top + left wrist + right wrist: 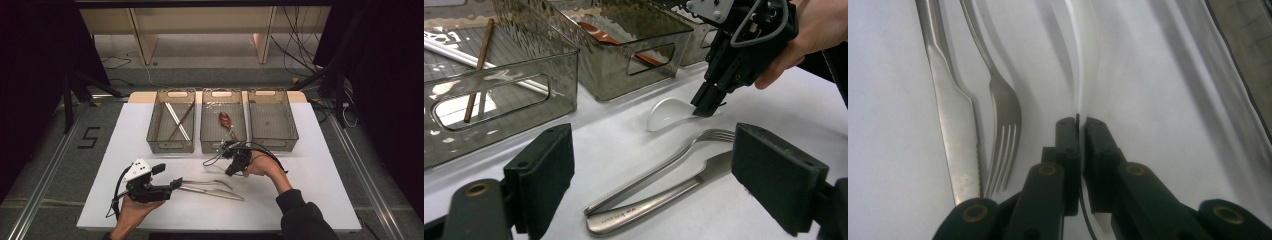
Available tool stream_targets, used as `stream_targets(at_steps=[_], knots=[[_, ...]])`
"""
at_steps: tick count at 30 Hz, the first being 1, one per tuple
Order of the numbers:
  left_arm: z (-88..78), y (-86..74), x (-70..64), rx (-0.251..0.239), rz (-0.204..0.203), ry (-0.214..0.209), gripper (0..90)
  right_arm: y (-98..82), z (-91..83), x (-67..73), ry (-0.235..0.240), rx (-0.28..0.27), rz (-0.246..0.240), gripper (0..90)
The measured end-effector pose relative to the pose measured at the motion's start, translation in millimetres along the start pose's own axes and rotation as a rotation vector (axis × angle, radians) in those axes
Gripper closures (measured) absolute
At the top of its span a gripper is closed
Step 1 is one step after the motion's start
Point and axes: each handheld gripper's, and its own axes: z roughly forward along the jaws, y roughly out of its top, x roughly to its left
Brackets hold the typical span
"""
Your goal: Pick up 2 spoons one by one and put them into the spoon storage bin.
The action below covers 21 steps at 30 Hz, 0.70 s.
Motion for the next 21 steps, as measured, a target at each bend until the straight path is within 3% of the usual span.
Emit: stream_targets(at_steps=[5,15,21], knots=[[-0.3,0.0,0.2,0.002,0.003,0.000,17.3,-0.6,-2.2,0.7,-0.011,-0.006,0.006,86.7],[0.0,-0.1,-0.2,-0.004,0.000,0.003,17.3,-4.3,-23.8,1.1,-0.023,-0.115,0.036,86.7],[-0.5,-0.1,0.1,-0.001,-0.001,0.004,17.3,-1.1,-42.5,1.6,-0.057,-0.193,0.066,86.6]])
